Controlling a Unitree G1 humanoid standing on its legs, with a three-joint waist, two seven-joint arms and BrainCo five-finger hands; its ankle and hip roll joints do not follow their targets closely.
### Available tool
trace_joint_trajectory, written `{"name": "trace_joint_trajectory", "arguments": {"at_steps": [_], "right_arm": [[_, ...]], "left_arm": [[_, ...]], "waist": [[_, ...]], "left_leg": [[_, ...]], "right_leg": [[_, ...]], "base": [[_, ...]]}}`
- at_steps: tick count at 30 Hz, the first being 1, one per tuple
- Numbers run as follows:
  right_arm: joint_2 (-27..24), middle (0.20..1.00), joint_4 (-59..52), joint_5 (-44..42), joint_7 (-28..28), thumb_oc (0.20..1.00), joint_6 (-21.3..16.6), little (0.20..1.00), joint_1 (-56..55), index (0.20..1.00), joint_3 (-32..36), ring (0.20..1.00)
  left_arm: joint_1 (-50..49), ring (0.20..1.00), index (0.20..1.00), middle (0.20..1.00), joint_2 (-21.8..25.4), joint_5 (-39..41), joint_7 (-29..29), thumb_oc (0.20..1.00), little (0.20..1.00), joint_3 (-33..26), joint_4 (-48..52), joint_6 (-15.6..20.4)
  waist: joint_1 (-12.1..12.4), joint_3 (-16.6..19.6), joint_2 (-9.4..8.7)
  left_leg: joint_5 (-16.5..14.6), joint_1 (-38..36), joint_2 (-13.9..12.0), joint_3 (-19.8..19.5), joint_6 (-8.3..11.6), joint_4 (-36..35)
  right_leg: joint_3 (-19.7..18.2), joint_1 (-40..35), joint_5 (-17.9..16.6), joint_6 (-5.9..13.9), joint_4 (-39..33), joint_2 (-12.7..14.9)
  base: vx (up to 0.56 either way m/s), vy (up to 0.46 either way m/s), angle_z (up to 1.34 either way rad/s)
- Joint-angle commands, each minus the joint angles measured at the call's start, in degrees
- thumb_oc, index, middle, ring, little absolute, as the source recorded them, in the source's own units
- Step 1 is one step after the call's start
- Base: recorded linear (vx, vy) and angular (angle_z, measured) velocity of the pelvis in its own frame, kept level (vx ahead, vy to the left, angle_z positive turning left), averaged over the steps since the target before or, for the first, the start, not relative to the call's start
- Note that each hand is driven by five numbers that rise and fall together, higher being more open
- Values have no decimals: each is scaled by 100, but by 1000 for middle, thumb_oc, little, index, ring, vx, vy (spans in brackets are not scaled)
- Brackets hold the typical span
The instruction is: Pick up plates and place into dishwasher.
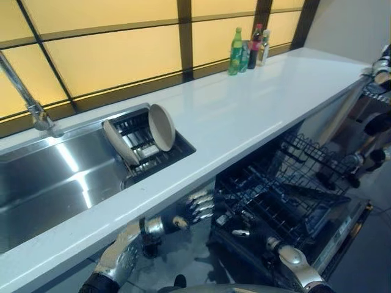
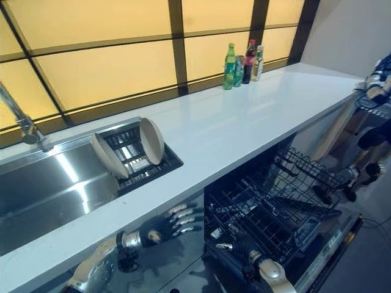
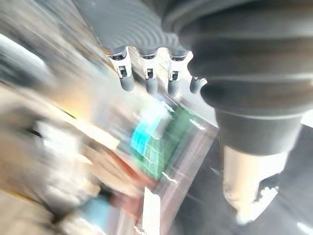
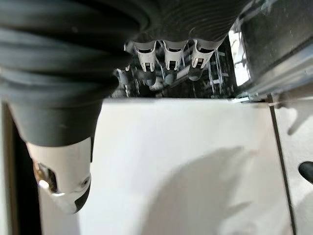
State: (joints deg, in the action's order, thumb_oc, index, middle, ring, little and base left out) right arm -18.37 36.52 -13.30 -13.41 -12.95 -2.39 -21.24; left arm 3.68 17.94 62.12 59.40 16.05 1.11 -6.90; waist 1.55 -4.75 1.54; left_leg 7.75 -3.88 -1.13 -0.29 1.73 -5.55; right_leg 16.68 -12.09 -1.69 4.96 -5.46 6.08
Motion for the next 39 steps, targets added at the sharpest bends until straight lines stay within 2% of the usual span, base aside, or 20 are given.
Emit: {"name": "trace_joint_trajectory", "arguments": {"at_steps": [1, 3, 4, 7, 9, 10, 11, 12, 13, 14, 16, 17, 20, 22, 24, 27, 31, 32, 36, 39], "right_arm": [[220, 1000, -91, 71, 54, 1000, -420, 1000, 491, 1000, -76, 1000], [323, 1000, -75, 70, 42, 1000, -447, 1000, 427, 1000, -150, 1000], [357, 1000, -83, 92, 49, 1000, -461, 1000, 397, 1000, -190, 1000], [396, 1000, -186, 56, 104, 1000, -476, 1000, 263, 1000, -242, 1000], [408, 1000, -248, 25, 78, 1000, -499, 1000, 133, 1000, -262, 1000], [410, 1000, -277, 36, 72, 1000, -498, 1000, 101, 1000, -266, 1000], [379, 1000, -310, 21, 19, 1000, -492, 1000, 66, 1000, -263, 1000], [324, 1000, -396, -3, 24, 1000, -444, 1000, 35, 1000, -279, 1000], [314, 1000, -412, -13, 20, 1000, -431, 1000, 44, 1000, -284, 1000], [243, 1000, -429, -67, 16, 1000, -419, 1000, 49, 1000, -314, 1000], [163, 1000, -482, -149, -1, 1000, -350, 1000, 83, 1000, -348, 1000], [48, 1000, -546, -222, -31, 1000, -274, 1000, 124, 1000, -386, 1000], [-179, 1000, -730, -287, -134, 1000, -203, 1000, 113, 1000, -424, 1000], [-328, 1000, -881, -324, -269, 1000, -179, 1000, 49, 1000, -429, 1000], [-512, 1000, -1024, -404, -447, 1000, -164, 1000, -10, 1000, -407, 1000], [-748, 1000, -1240, -589, -533, 1000, -236, 1000, -84, 1000, -353, 1000], [-1028, 1000, -1610, -845, -590, 1000, -289, 1000, -118, 1000, -263, 1000], [-1027, 1000, -1613, -846, -590, 1000, -287, 1000, -122, 1000, -259, 1000], [-1285, 1000, -1942, -1040, -623, 1000, -363, 1000, -126, 1000, -168, 1000], [-1344, 1000, -2033, -1160, -652, 1000, -348, 1000, -149, 1000, -103, 1000]], "left_arm": [[595, 1000, 1000, 1000, -134, 1408, -218, 1000, 1000, -428, 634, -160], [814, 1000, 1000, 1000, -206, 2251, -1005, 1000, 1000, -662, 1098, 189], [895, 1000, 1000, 1000, -185, 2367, -1340, 1000, 1000, -781, 1201, 530], [1064, 1000, 1000, 1000, 23, 1851, -2498, 1000, 1000, -1183, 1446, 1797], [1231, 1000, 1000, 1000, 364, 880, -3652, 1000, 1000, -1671, 1280, 2739], [1290, 1000, 1000, 1000, 479, 350, -4023, 1000, 1000, -1772, 1201, 3022], [1404, 1000, 1000, 1000, 775, -654, -4827, 1000, 1000, -1991, 1061, 3388], [1588, 1000, 1000, 1000, 1274, -1158, -5501, 1000, 1000, -2222, 782, 3552], [1700, 1000, 1000, 1000, 1450, -1836, -5916, 1000, 1000, -2299, 647, 3620], [1960, 1000, 1000, 1000, 1975, -2617, -6591, 1000, 1000, -2471, 213, 3634], [2263, 1000, 1000, 1000, 2548, -3367, -7009, 1000, 1000, -2516, -312, 3581], [2558, 1000, 1000, 1000, 3296, -4096, -7407, 1000, 1000, -2412, -986, 3534], [2923, 1000, 1000, 1000, 4382, -5138, -7851, 1000, 1000, -2016, -1788, 3359], [2969, 1000, 1000, 1000, 5031, -6298, -8224, 1000, 1000, -1618, -2164, 3261], [3043, 1000, 1000, 1000, 5629, -7035, -8431, 1000, 1000, -1194, -2384, 3077], [3042, 1000, 1000, 1000, 6112, -7803, -8457, 1000, 1000, -854, -2455, 2852], [2893, 1000, 1000, 1000, 6552, -8826, -8119, 1000, 1000, -372, -2513, 2676], [2916, 1000, 1000, 1000, 6550, -8826, -8120, 1000, 1000, -349, -2518, 2675], [2899, 1000, 1000, 1000, 6754, -9521, -7461, 1000, 1000, 208, -2741, 2661], [2809, 1000, 1000, 1000, 6754, -9508, -7252, 1000, 1000, 335, -2920, 2629]], "waist": [[159, -205, -38], [165, -165, -71], [169, -153, -83], [201, -116, -110], [229, -79, -109], [229, -75, -112], [233, -63, -105], [242, -29, -78], [236, -24, -78], [232, 11, -48], [225, 30, -27], [208, 38, 18], [186, 32, 77], [175, 2, 104], [162, -42, 112], [169, -87, 99], [82, -163, 123], [87, -162, 121], [-24, -265, 154], [-66, -308, 167]], "left_leg": [[-1008, -385, 203, 84, -96, 55], [-1012, -390, 196, 58, -79, 55], [-1012, -393, 194, 51, -76, 55], [-1002, -385, 198, 4, -61, 55], [-989, -377, 209, -32, -58, 55], [-987, -376, 213, -39, -56, 55], [-979, -380, 209, -34, -49, 55], [-968, -364, 215, -31, -47, 55], [-960, -357, 217, -28, -42, 55], [-958, -349, 221, -8, -42, 55], [-940, -334, 221, 19, -33, 55], [-934, -327, 217, 62, -33, 55], [-908, -301, 208, 136, -36, 55], [-899, -290, 207, 164, -40, 55], [-894, -287, 209, 176, -45, 55], [-891, -282, 214, 181, -41, 55], [-883, -277, 205, 259, -35, 55], [-883, -278, 205, 259, -35, 55], [-864, -246, 205, 349, -36, 55], [-864, -234, 217, 388, -41, 55]], "right_leg": [[-220, 266, 186, -64, 54, -138], [-229, 244, 219, -68, 59, -148], [-231, 231, 227, -66, 57, -150], [-219, 212, 253, -66, 50, -157], [-197, 197, 272, -63, 46, -156], [-185, 193, 278, -58, 46, -154], [-174, 184, 288, -61, 46, -157], [-157, 194, 296, -54, 46, -155], [-150, 197, 301, -53, 47, -154], [-136, 202, 313, -45, 48, -153], [-120, 212, 318, -41, 52, -149], [-112, 225, 316, -29, 55, -147], [-90, 262, 296, -7, 62, -141], [-87, 273, 282, 15, 63, -139], [-79, 282, 265, 35, 66, -140], [-72, 289, 233, 65, 56, -150], [-109, 342, 188, 103, 72, -162], [-109, 342, 188, 103, 72, -162], [-181, 424, 129, 150, 79, -162], [-211, 455, 100, 176, 66, -164]], "base": [[44, -41, 11], [41, -36, 6], [28, -26, 6], [14, -12, 3], [32, 3, 3], [37, 12, 9], [42, 16, 18], [43, 20, 23], [48, 30, 21], [41, 32, 13], [38, 41, 3], [29, 48, -2], [25, 42, -2], [12, 15, 0], [16, 2, 0], [44, 3, 0], [28, 44, 0], [10, 59, -2], [5, 76, -5], [14, 89, -8]]}}
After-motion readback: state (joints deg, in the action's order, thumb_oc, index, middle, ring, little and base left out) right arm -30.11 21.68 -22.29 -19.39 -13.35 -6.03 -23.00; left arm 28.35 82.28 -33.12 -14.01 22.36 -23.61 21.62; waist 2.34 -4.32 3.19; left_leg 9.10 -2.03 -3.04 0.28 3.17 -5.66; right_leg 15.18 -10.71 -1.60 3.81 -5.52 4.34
